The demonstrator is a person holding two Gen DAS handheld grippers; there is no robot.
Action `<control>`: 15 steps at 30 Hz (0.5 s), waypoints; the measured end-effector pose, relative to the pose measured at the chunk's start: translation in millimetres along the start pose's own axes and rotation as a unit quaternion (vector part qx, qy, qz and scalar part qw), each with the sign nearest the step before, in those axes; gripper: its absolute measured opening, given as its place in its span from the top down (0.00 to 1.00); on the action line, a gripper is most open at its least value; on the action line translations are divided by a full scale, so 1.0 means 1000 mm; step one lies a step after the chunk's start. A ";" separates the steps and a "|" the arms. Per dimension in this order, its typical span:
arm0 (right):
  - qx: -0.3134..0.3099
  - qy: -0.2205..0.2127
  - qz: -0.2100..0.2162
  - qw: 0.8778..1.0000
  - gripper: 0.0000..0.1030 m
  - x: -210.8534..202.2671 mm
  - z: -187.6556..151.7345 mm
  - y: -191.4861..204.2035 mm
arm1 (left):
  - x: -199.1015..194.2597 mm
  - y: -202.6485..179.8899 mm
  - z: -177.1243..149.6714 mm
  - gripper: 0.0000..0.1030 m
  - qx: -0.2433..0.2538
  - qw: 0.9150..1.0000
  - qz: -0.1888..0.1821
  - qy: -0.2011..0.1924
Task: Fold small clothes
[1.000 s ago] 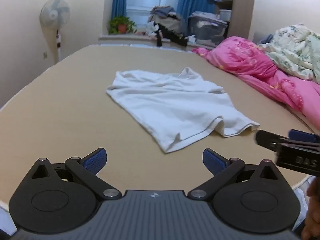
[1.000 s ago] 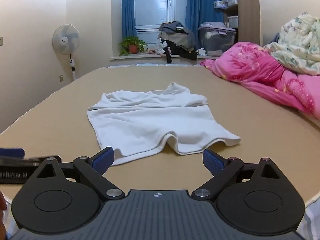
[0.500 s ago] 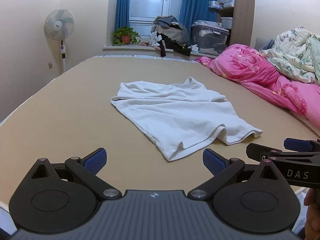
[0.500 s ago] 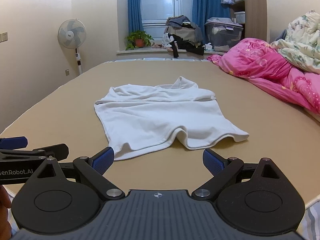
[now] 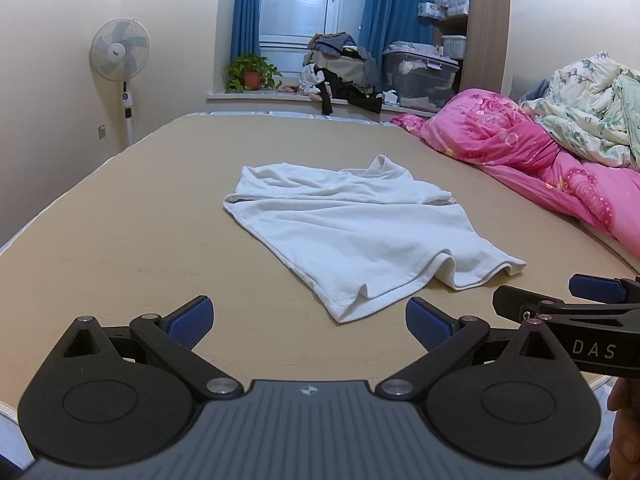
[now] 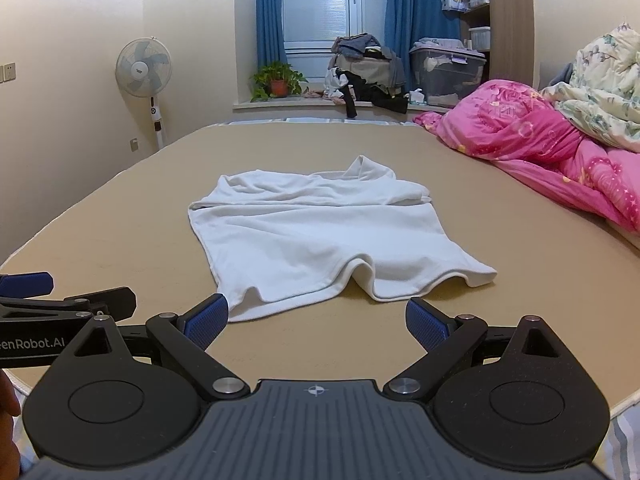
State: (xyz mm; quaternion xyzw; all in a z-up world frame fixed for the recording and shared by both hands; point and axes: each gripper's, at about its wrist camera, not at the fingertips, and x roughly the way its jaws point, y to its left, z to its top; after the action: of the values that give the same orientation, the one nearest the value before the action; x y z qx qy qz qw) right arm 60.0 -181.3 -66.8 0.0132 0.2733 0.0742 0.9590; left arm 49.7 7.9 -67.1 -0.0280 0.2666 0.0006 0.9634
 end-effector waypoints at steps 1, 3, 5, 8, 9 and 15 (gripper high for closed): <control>0.000 0.000 0.000 1.000 0.07 0.000 0.000 0.000 | 0.000 0.000 0.000 0.01 0.000 1.000 0.000 0.000; 0.000 -0.001 0.000 1.000 0.07 0.000 0.000 -0.001 | 0.000 -0.001 0.000 0.01 0.000 1.000 0.000 -0.001; 0.000 -0.001 0.001 1.000 0.07 0.000 0.000 -0.001 | 0.000 0.000 0.000 0.01 0.000 1.000 0.001 -0.001; -0.001 -0.002 -0.001 1.000 0.07 0.000 0.001 0.000 | 0.000 -0.001 0.000 0.01 0.000 1.000 0.001 -0.001; -0.001 -0.002 -0.001 1.000 0.07 0.000 0.001 0.000 | 0.000 -0.001 0.000 0.01 0.000 1.000 0.001 -0.001; -0.003 -0.003 -0.002 1.000 0.07 0.000 0.000 0.000 | -0.001 -0.001 0.000 0.01 0.000 1.000 0.000 -0.002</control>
State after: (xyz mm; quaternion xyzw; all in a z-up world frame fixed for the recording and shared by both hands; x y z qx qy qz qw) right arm 60.1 -181.8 -66.4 0.0102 0.2706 0.0733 0.9598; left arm 48.5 6.7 -66.4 -0.0281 0.2644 0.0005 0.9640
